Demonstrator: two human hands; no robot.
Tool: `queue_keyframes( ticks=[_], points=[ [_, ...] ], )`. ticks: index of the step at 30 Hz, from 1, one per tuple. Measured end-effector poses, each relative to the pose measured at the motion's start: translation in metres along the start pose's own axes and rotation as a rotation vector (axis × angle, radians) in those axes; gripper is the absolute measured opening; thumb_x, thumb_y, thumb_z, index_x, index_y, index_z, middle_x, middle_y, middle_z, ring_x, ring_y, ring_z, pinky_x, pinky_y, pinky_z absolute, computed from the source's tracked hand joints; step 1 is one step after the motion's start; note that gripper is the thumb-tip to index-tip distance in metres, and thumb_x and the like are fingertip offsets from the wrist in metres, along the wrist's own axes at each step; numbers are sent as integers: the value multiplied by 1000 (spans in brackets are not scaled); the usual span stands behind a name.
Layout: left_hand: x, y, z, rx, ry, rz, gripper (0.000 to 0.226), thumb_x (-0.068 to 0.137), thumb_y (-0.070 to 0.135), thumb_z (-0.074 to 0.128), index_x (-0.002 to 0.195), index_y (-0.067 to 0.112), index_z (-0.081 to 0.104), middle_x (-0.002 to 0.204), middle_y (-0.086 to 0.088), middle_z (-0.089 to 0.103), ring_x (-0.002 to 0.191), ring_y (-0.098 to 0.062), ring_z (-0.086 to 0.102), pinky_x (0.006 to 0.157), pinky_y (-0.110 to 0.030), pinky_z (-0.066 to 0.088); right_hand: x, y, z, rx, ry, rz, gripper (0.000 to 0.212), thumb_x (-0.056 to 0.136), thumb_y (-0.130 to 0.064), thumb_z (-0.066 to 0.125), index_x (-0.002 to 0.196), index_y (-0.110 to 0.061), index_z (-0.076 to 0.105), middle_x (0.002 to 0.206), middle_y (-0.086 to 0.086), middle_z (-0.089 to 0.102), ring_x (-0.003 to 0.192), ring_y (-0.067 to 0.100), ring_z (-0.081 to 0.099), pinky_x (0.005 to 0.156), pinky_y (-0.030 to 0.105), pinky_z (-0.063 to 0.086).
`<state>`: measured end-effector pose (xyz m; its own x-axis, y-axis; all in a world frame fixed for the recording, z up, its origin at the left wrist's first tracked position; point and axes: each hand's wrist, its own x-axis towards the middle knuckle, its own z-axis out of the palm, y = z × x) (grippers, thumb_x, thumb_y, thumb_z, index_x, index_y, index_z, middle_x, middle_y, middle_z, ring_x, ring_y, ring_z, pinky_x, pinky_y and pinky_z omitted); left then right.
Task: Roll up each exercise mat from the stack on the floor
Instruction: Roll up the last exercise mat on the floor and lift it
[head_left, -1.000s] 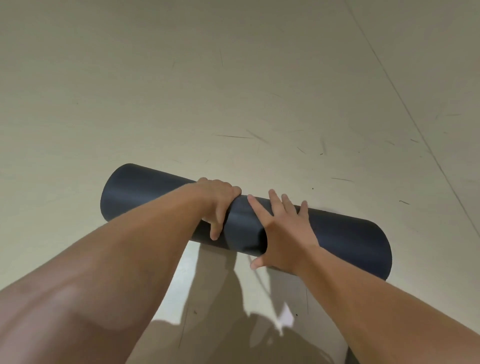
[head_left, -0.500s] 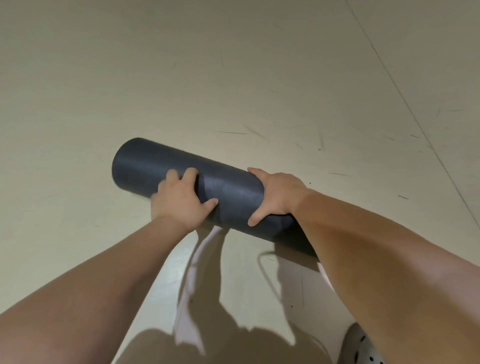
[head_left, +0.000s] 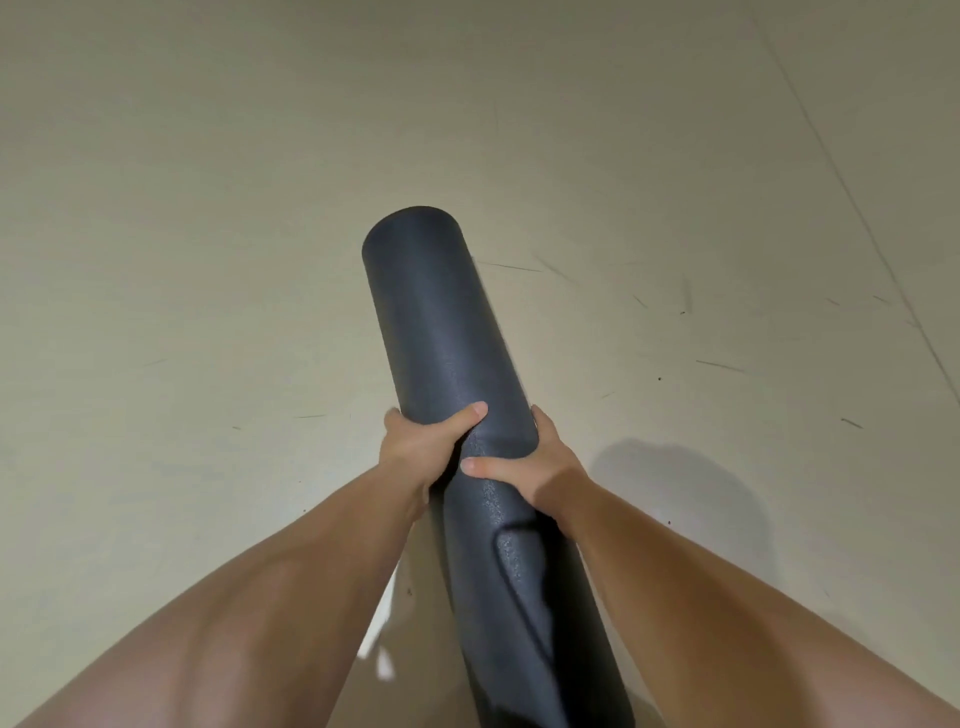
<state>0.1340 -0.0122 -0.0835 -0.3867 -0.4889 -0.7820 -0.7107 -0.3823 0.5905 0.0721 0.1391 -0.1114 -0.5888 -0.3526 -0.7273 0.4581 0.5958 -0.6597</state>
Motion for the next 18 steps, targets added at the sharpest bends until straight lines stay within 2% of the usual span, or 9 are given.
queue_keyframes(
  ticks=[2, 5, 6, 8, 9, 12, 14, 18],
  points=[
    [0, -6, 0, -111, -83, -128, 90, 58, 55, 94, 127, 18, 50, 115, 0, 69, 98, -25, 69, 66, -34, 55, 0, 0, -2, 35, -27, -33, 119, 45, -50, 101, 147, -48, 40, 124, -21, 68, 109, 8, 70, 96, 33, 58],
    [3, -6, 3, -220, -110, -137, 83, 59, 45, 96, 125, 16, 53, 110, -4, 73, 91, -26, 74, 65, -36, 61, 1, -4, -9, 55, -43, -57, 88, 53, -34, 102, 121, -59, 52, 113, -22, 72, 98, 4, 73, 87, 30, 60],
    [2, -1, 4, -247, -124, -132, 77, 62, 40, 95, 123, 15, 54, 109, -5, 74, 86, -25, 76, 58, -35, 61, 2, -9, -12, 53, -43, -76, 85, 54, -32, 101, 117, -60, 53, 112, -22, 73, 98, 3, 74, 87, 31, 61],
    [-1, 17, 4, -285, -140, -102, 59, 72, 31, 91, 117, 16, 55, 106, -4, 74, 69, -18, 76, 44, -28, 55, 4, -27, -18, 61, -36, -127, 88, 54, -30, 101, 122, -58, 53, 111, -23, 74, 98, 4, 74, 91, 34, 61],
    [-3, 31, 4, -296, -142, -81, 57, 74, 29, 89, 117, 16, 54, 107, -3, 73, 64, -14, 75, 42, -26, 54, 4, -42, -23, 68, -35, -159, 89, 56, -27, 100, 124, -57, 52, 111, -23, 74, 98, 4, 74, 91, 35, 61],
    [-11, 84, -3, -292, -165, 34, 75, 74, 29, 89, 134, 21, 45, 113, 5, 71, 70, -8, 75, 51, -29, 57, -3, -101, -44, 73, -29, -279, 91, 60, -19, 99, 127, -56, 50, 113, -25, 72, 100, 3, 73, 91, 37, 61],
    [-27, 129, -11, -293, -171, 120, 84, 73, 28, 89, 141, 27, 40, 114, 10, 71, 76, -6, 75, 59, -30, 56, -16, -148, -61, 52, -18, -355, 97, 60, -20, 99, 133, -57, 48, 118, -26, 70, 105, 5, 72, 91, 39, 61],
    [-81, 216, -37, -283, -204, 235, 78, 74, 24, 88, 139, 28, 46, 111, 14, 74, 85, -7, 76, 56, -26, 57, -66, -243, -86, 18, -30, -478, 102, 62, -15, 98, 138, -58, 45, 127, -26, 67, 112, 6, 70, 93, 41, 60]
  ],
)
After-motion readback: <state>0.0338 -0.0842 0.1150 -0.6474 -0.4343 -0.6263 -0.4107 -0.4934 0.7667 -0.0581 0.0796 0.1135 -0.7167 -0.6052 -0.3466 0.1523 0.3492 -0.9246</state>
